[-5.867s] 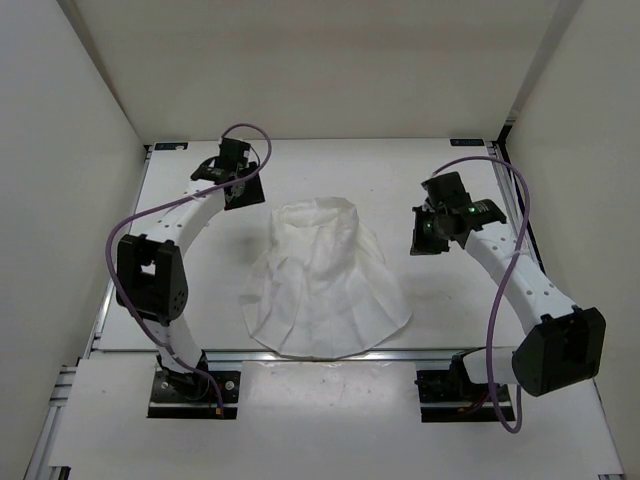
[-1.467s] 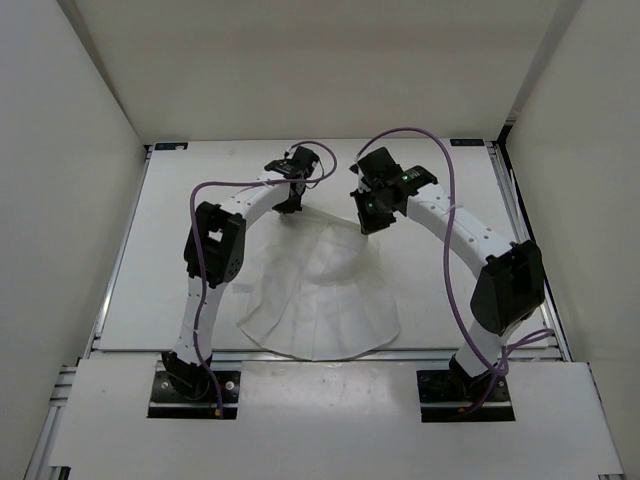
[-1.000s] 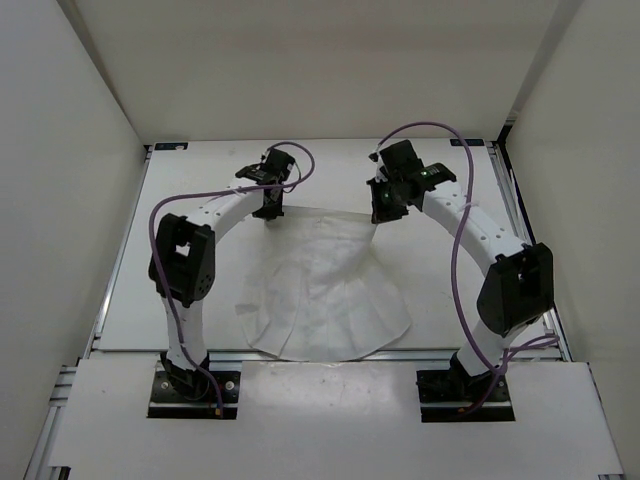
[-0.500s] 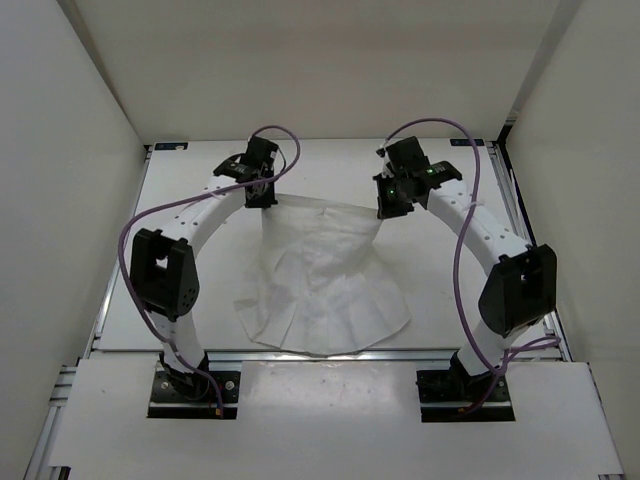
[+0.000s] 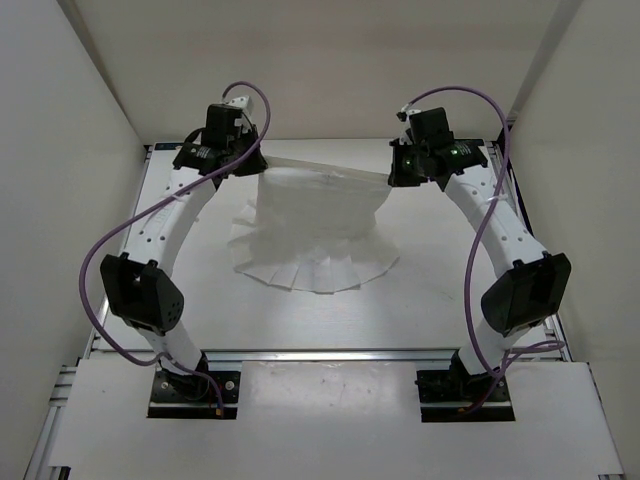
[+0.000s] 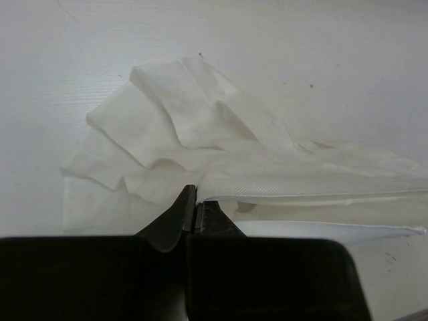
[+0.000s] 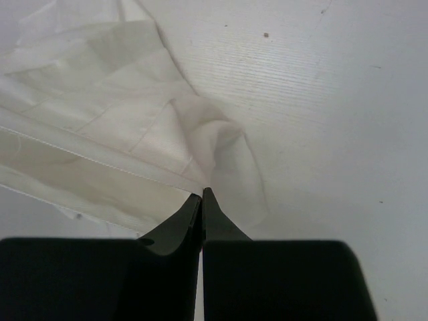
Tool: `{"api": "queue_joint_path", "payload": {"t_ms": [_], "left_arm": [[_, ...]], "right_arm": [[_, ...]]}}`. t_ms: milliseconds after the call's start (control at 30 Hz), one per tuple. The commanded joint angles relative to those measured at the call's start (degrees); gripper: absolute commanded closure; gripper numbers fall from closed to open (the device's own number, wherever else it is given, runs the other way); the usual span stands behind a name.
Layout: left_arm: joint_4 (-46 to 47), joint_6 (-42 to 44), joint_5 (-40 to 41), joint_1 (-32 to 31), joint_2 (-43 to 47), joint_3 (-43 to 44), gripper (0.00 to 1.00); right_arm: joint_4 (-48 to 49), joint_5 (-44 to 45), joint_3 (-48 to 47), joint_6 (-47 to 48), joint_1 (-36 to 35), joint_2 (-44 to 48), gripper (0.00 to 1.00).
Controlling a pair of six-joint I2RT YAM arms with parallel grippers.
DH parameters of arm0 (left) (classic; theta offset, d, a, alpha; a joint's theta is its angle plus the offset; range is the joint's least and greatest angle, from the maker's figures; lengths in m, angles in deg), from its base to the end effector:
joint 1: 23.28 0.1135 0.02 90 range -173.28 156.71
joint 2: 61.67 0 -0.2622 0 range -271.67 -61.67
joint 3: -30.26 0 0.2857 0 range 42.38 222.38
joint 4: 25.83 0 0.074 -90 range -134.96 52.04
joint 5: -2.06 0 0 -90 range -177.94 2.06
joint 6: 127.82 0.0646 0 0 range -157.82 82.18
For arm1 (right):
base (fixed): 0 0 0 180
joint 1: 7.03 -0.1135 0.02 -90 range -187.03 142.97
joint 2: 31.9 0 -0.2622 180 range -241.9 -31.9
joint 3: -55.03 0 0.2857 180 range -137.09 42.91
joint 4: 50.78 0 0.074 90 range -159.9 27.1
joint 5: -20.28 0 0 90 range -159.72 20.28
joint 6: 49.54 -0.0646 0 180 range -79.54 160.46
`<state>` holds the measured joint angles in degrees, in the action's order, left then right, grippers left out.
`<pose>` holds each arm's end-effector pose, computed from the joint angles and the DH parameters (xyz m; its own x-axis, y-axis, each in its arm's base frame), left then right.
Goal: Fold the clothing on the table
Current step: Flatten the skirt out
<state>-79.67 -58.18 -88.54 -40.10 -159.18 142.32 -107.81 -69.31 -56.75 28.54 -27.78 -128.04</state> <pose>0.4191 -0.1274 0.3575 -0.6717 -0.1604 -0.7233 0.0677 0.9589 -0.2755 0.3996 0.1509 0.3596 -0.6771 -0.0357 -0.7350 -0.2140 0.9652 0.1503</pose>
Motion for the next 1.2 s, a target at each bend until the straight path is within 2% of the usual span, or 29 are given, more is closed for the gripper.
{"api": "queue_joint_path", "payload": {"t_ms": [0, 100, 233, 333, 500, 600, 700, 833, 900, 933, 1000, 1033, 1100, 1133, 1167], "left_arm": [[-1.09, 2.60, 2.56, 4.16, 5.57, -3.42, 1.00], [1.19, 2.78, -6.06, 5.30, 11.10, -11.40, 1.00], [2.77, 1.90, -15.02, 6.89, 19.18, -19.60, 1.00], [2.78, 1.29, -20.82, 7.94, 22.01, -19.35, 1.00], [1.02, 3.40, -28.22, 7.42, 24.73, -14.60, 1.00], [0.49, 2.96, -27.53, 7.68, 26.84, -17.93, 1.00], [3.21, 1.30, -26.47, 8.38, 26.24, -26.35, 1.00], [5.24, 0.23, -24.63, 8.03, 16.52, -30.60, 1.00], [6.38, 0.15, -21.83, 6.80, 9.91, -27.36, 1.00], [6.73, -0.29, -21.38, 6.28, 5.28, -25.34, 1.00], [6.91, -1.69, -21.90, 6.28, -3.78, -14.93, 1.00], [6.74, -2.66, -22.33, 6.53, -5.65, -11.47, 1.00], [5.25, -5.03, -22.68, 6.97, -13.01, 5.17, 1.00], [5.07, -6.17, -23.30, 6.54, -14.18, 10.05, 1.00], [4.45, -7.66, -23.39, 6.62, -17.41, 19.49, 1.00]], "right_arm": [[-5.90, 7.86, 3.75, 3.83, 1.42, 3.41, 1.00], [-4.15, 4.71, 10.16, 4.98, -0.25, 9.02, 1.00], [2.08, 2.58, 20.97, 6.82, -4.37, 21.77, 1.00], [4.29, 2.24, 24.41, 7.26, -6.58, 29.67, 1.00], [8.16, -3.56, 27.23, 6.83, -7.90, 40.13, 1.00], [6.68, -7.86, 27.93, 5.34, -3.79, 39.89, 1.00], [7.63, -13.48, 31.09, 2.08, 1.22, 36.92, 1.00], [10.18, -18.06, 35.23, -0.73, 8.26, 26.83, 1.00], [11.50, -18.95, 33.92, -1.18, 12.73, 20.51, 1.00], [12.12, -18.60, 30.70, -1.61, 13.10, 15.77, 1.00], [10.38, -16.24, 19.56, -0.56, 14.77, 8.73, 1.00], [10.02, -13.96, 16.28, 0.14, 14.43, 4.51, 1.00], [7.82, -8.77, 1.56, 3.91, 13.38, -1.21, 1.00], [6.86, -5.19, -2.00, 4.71, 12.94, -3.68, 1.00], [6.41, -2.02, -8.91, 6.72, 12.32, -5.88, 1.00]]}}
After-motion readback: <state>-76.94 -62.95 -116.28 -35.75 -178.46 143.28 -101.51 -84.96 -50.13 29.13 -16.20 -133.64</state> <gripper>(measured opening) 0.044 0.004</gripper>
